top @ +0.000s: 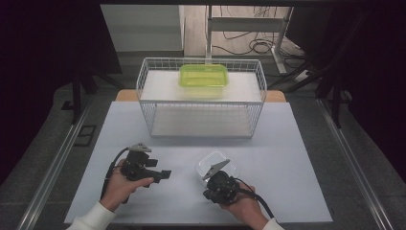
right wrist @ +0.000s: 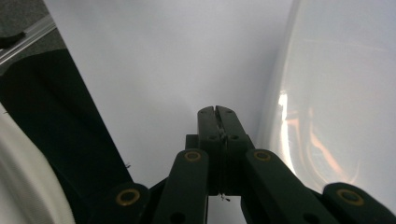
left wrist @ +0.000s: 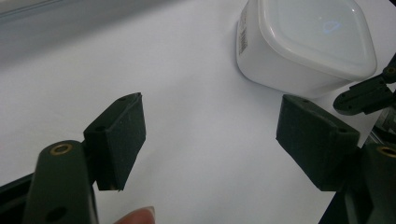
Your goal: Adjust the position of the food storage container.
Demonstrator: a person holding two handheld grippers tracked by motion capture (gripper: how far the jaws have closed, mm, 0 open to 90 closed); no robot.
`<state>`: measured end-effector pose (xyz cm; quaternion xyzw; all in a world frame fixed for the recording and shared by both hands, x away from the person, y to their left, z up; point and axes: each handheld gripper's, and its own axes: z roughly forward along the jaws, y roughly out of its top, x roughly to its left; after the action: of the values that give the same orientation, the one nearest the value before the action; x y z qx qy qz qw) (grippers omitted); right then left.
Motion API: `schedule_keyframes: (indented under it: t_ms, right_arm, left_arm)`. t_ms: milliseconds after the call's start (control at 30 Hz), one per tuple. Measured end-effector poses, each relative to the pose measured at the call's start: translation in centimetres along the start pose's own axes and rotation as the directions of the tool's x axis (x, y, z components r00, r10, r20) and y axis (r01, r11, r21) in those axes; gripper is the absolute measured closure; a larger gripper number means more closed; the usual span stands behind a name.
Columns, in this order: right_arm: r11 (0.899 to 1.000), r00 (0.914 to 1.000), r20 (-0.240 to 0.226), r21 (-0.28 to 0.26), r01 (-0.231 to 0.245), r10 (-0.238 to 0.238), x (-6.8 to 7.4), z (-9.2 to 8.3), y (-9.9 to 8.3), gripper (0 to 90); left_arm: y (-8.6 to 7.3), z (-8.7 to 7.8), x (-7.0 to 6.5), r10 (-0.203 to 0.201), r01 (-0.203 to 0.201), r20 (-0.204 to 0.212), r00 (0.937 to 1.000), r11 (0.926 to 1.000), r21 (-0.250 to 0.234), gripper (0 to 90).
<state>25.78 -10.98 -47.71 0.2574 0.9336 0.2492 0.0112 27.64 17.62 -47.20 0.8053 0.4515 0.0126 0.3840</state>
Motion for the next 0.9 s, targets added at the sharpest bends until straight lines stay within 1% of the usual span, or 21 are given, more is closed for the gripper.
schedule_keyframes:
  t_ms: [33,100,233,433,700,900]
  right_arm:
    - [1.0,0.9999,0.006,0.002,-0.009,0.009,-0.1,-0.1,0.0,89.1]
    - [1.0,0.9999,0.002,-0.002,-0.013,0.013,-0.3,-0.1,-0.1,89.1]
    - [1.0,0.9998,0.005,-0.001,-0.02,0.02,-0.4,-0.2,-0.3,89.1]
    - [0.999,0.9993,0.019,-0.001,-0.033,0.033,-0.8,-0.4,-0.6,89.1]
    - [0.998,0.9964,0.047,-0.007,-0.07,0.07,-2.0,-1.0,-1.1,89.1]
    - [0.996,0.9938,0.059,-0.012,-0.094,0.094,-2.9,-1.4,-1.5,89.1]
  left_arm:
    - [0.0,0.0,0.0,-0.002,0.002,0.002,1.0,1.0,-0.001,23.4]
    - [0.0,-0.1,0.0,0.001,-0.001,-0.004,1.0,1.0,-0.002,23.4]
    - [0.0,0.0,-0.1,0.004,-0.004,-0.002,1.0,1.0,0.001,23.3]
    - [0.0,0.0,0.0,0.002,-0.002,0.002,1.0,1.0,0.0,23.2]
    - [-0.1,0.0,0.1,-0.007,0.007,0.008,0.9999,1.0,-0.003,23.1]
    - [-0.1,0.0,0.2,-0.009,0.009,0.009,0.9999,0.9999,-0.004,23.1]
